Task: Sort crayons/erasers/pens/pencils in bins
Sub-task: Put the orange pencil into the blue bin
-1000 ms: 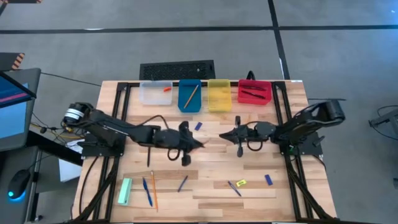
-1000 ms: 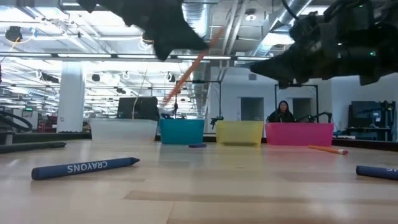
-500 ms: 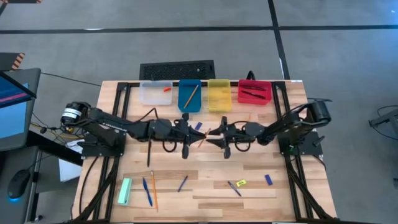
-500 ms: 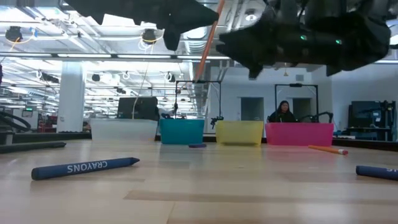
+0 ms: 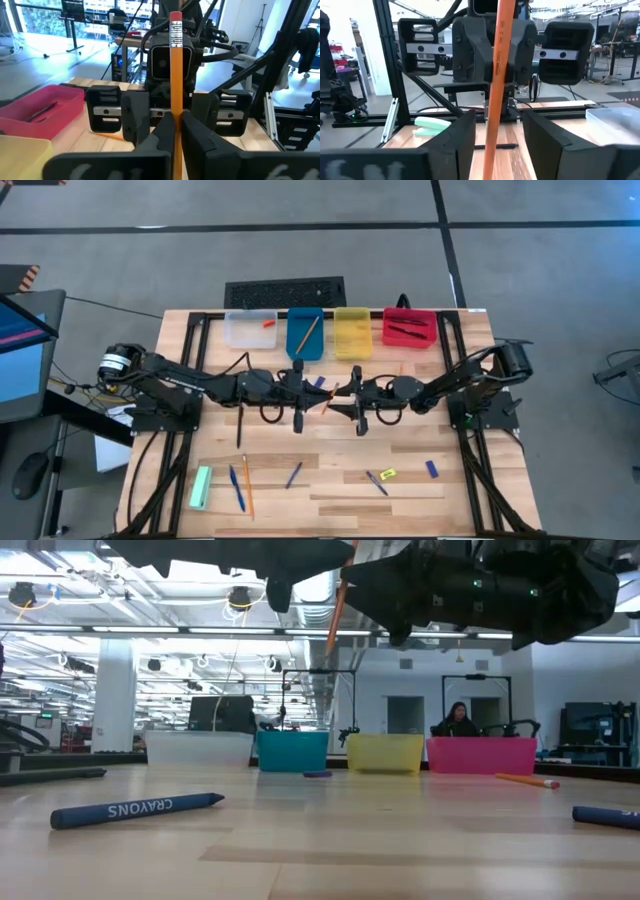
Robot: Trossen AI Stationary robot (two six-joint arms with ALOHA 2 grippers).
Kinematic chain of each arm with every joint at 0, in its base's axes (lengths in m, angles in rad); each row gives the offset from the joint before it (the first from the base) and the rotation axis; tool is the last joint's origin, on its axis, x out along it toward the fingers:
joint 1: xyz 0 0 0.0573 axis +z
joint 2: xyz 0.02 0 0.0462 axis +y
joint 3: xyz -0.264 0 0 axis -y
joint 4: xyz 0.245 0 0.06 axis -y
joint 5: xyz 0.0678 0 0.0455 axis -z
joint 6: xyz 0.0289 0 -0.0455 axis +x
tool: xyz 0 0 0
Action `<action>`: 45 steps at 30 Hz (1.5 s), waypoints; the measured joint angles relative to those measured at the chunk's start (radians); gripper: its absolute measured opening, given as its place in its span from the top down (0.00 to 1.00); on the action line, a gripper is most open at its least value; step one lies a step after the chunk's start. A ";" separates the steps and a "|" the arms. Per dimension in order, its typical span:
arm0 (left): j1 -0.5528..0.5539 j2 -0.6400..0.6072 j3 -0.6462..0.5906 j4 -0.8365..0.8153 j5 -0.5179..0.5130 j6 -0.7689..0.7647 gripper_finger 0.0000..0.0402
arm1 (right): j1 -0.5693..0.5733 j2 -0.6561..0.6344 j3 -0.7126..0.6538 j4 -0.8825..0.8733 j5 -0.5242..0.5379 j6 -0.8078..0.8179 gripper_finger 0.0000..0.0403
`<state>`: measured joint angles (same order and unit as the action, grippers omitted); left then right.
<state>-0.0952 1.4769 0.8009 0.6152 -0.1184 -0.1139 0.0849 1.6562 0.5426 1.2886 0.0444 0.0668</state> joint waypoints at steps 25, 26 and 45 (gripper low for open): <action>-0.003 -0.005 0.001 0.003 0.008 -0.003 0.66 | -0.013 0.000 0.008 -0.001 0.003 -0.026 0.96; -0.003 -0.005 0.001 0.003 0.007 0.008 0.65 | -0.016 0.000 0.008 -0.001 0.002 -0.025 0.97; 0.119 -0.003 0.001 0.026 0.257 0.028 0.86 | -0.035 -0.003 0.102 -0.199 -0.014 -0.091 0.96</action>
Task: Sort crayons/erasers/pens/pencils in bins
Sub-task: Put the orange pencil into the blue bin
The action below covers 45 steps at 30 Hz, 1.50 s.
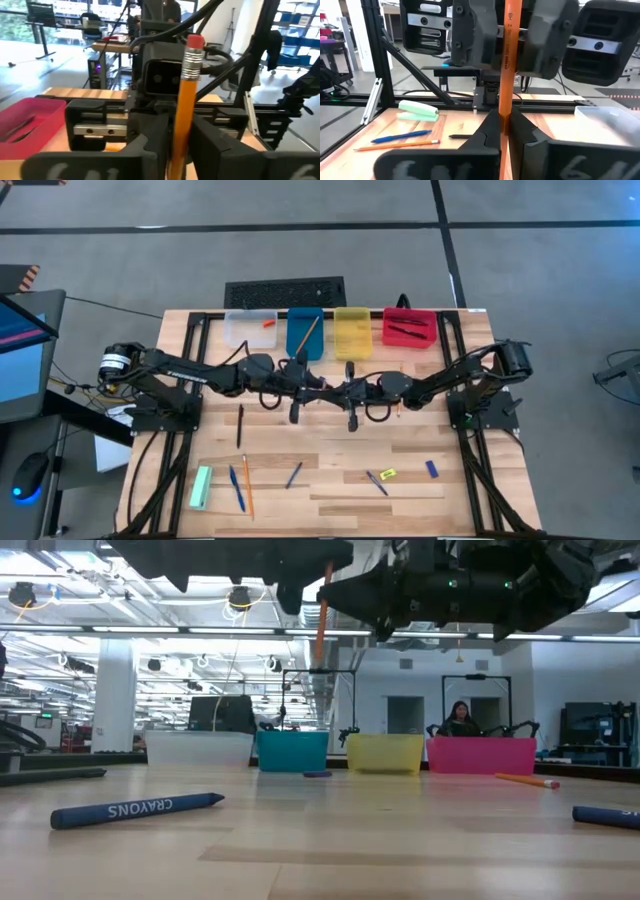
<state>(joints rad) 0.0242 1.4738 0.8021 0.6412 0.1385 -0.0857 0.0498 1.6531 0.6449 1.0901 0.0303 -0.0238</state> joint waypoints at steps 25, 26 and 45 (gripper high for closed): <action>0.044 -0.031 0.000 -0.021 0.059 0.032 0.73 | -0.014 -0.001 -0.002 0.015 0.049 -0.001 0.96; 0.044 -0.031 0.000 -0.022 0.060 0.039 0.74 | -0.014 -0.001 -0.002 0.016 0.049 -0.003 0.96; 0.122 -0.031 0.021 -0.082 0.104 0.041 0.98 | -0.015 -0.001 -0.002 -0.022 0.092 -0.007 0.79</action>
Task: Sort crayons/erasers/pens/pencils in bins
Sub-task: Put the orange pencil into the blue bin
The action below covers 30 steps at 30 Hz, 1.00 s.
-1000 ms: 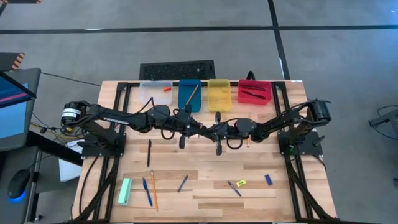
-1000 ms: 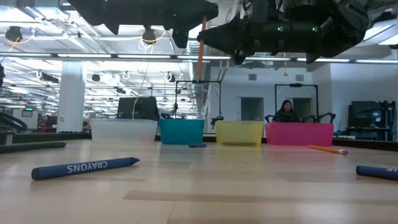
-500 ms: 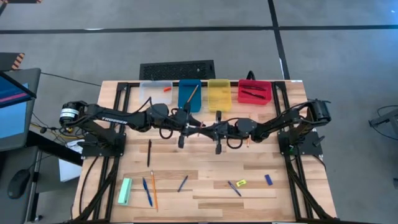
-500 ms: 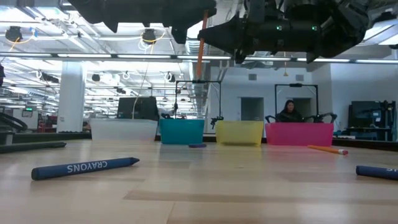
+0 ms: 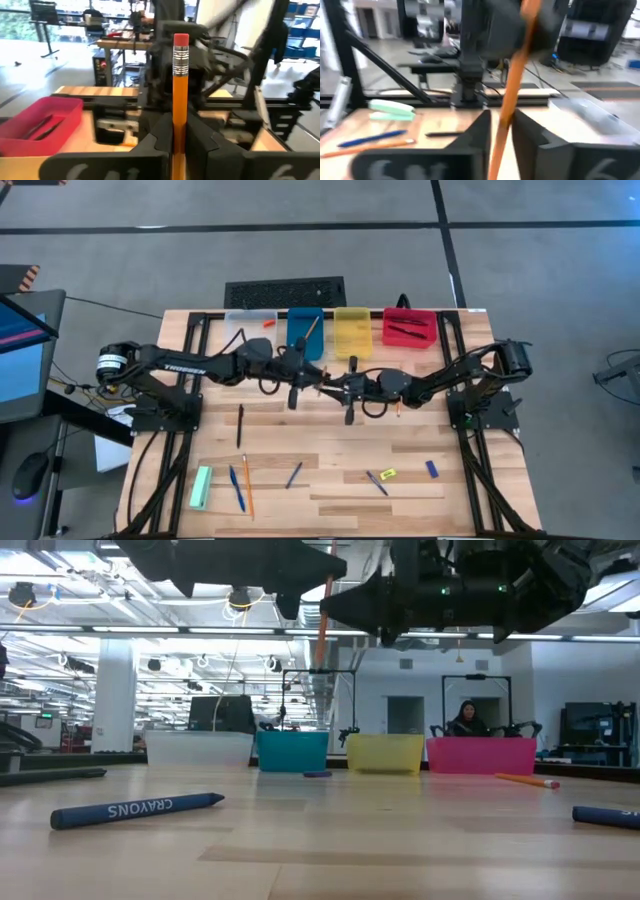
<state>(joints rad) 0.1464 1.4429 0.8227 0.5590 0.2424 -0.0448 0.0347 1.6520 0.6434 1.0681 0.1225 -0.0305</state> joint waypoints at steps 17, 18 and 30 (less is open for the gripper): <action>0.183 0.000 0.183 -0.378 -0.023 0.142 0.98 | -0.044 0.000 0.000 -0.185 0.066 -0.029 0.47; 0.199 0.000 0.183 -0.394 -0.023 0.142 0.98 | -0.044 -0.003 0.000 -0.207 0.067 -0.046 0.50; 0.444 0.025 0.191 -0.537 -0.132 0.106 0.98 | -0.072 -0.095 -0.101 -0.294 0.091 -0.102 0.98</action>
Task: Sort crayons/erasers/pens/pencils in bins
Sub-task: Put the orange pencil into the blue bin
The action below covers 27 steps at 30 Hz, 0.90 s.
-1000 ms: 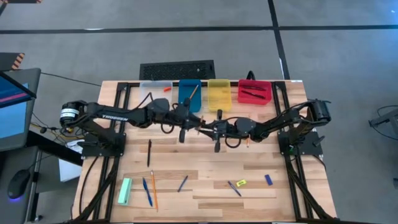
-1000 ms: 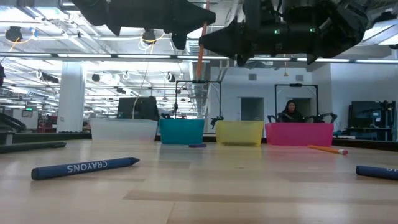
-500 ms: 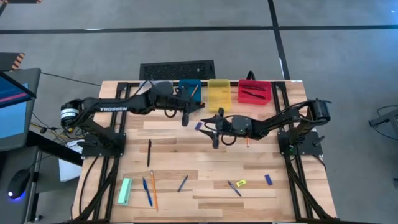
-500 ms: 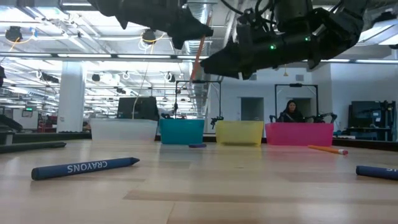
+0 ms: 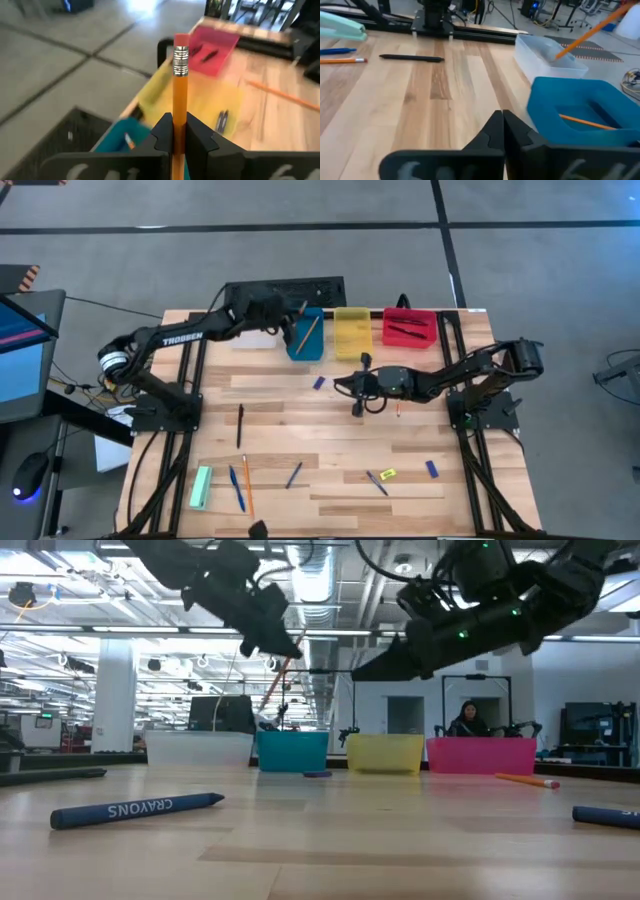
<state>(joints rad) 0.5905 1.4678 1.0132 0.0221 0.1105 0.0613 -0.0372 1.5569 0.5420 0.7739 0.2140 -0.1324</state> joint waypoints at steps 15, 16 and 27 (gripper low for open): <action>0.076 0.442 0.497 -0.453 0.093 -0.002 0.98 | -0.007 -0.001 -0.041 0.065 -0.004 0.019 0.98; 0.079 0.467 0.517 -0.467 0.094 0.002 0.98 | -0.004 -0.001 -0.041 0.065 -0.004 0.018 0.98; 0.080 0.581 0.570 -0.480 0.120 -0.052 0.98 | 0.024 -0.001 -0.040 0.065 -0.004 -0.032 0.98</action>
<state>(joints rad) 0.6704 2.0487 1.5836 -0.4574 0.2306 0.0096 -0.0133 1.5560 0.5016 0.8393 0.2100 -0.1641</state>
